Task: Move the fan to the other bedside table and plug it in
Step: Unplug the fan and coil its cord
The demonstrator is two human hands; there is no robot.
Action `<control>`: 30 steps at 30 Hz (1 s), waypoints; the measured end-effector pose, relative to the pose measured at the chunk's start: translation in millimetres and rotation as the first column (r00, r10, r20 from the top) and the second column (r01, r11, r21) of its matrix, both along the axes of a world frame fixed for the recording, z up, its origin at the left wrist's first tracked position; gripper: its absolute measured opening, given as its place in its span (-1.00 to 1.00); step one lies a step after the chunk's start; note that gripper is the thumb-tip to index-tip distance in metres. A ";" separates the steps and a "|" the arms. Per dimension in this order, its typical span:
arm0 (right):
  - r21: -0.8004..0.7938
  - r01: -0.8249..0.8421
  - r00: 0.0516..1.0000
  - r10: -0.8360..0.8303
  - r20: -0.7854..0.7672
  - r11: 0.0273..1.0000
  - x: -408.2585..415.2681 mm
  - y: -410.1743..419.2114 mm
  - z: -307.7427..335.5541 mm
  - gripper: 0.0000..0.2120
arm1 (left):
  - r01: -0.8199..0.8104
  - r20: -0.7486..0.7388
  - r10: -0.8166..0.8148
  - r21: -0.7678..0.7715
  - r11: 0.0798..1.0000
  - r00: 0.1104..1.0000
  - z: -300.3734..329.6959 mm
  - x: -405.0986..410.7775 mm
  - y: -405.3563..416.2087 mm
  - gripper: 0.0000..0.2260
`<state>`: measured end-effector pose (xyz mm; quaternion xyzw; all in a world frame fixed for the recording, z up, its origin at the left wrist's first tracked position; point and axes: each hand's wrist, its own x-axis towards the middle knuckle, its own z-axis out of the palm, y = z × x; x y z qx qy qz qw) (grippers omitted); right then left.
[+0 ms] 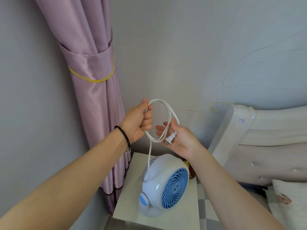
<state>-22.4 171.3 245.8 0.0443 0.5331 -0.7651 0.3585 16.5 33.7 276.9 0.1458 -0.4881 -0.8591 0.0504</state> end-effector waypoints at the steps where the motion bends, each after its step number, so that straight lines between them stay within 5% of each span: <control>1: -0.031 -0.003 1.000 0.003 0.004 1.000 -0.8 -0.7 -0.4 -0.76 | -0.008 0.010 0.008 -0.002 1.000 1.000 -2.7 0.2 -0.1 -0.66; 7: -0.092 0.039 0.999 -0.037 0.027 0.995 -0.5 -2.7 -7.5 -0.67 | -0.044 0.064 0.055 -0.168 0.985 0.996 -13.0 1.7 -5.4 -0.65; 13: -0.042 0.108 0.960 -0.093 0.264 0.993 14.6 -19.8 -22.0 -0.72 | 0.047 0.173 -0.003 -0.255 0.966 0.985 -2.7 -2.9 -5.6 -0.64; 18: 0.014 -0.083 0.919 0.071 0.388 0.996 32.1 -31.5 -28.3 -0.81 | 0.165 0.287 -0.085 -0.269 0.949 0.954 4.6 -4.8 -1.5 -0.69; 23: -0.018 -0.325 0.839 0.297 0.457 0.945 41.6 -39.3 -34.4 -0.72 | 0.183 0.351 -0.133 -0.114 0.977 0.927 2.2 3.6 -2.9 -0.67; 26: 0.099 -0.378 0.863 0.311 0.397 0.921 45.9 -40.2 -35.7 -0.74 | 0.133 0.360 -0.105 -0.054 0.990 0.927 -5.2 12.0 -7.0 -0.68; 30: 0.498 -0.248 0.951 0.306 -0.036 0.831 44.2 -37.7 -45.3 -0.82 | -0.028 0.362 0.077 -0.140 0.990 0.929 -35.3 26.4 -15.4 -0.73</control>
